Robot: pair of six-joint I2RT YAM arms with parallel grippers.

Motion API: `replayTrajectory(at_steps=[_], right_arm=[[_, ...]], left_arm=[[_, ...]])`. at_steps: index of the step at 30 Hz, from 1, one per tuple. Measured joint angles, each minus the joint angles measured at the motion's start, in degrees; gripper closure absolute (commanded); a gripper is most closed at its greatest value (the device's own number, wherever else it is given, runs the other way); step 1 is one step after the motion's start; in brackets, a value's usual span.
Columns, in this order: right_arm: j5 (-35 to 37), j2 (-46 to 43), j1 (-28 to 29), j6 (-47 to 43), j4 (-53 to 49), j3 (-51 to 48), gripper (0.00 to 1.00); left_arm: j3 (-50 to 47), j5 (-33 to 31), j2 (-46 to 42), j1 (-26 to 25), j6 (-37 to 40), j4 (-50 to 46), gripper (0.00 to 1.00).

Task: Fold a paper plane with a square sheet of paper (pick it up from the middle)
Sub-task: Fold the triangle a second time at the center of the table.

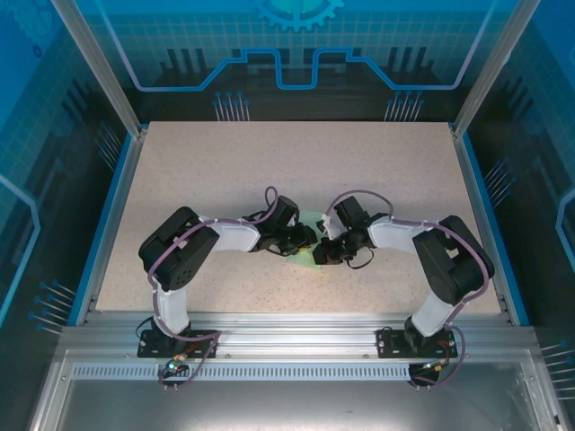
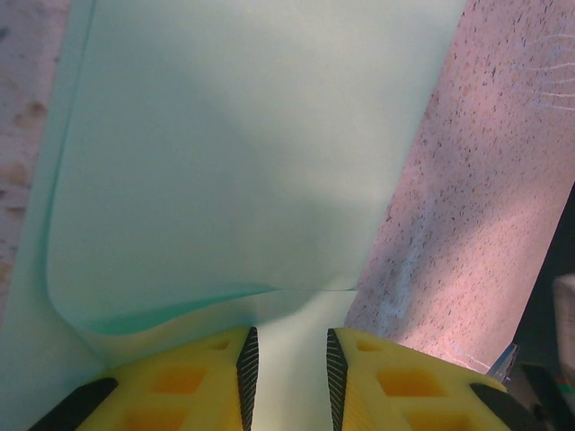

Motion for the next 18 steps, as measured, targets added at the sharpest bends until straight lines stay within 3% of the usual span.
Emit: replayTrajectory(at_steps=[18], right_arm=[[1.3, 0.6, -0.4, 2.2, 2.6, -2.9, 0.88]], left_arm=[[0.0, 0.0, 0.0, 0.0, 0.0, 0.0, 0.7]])
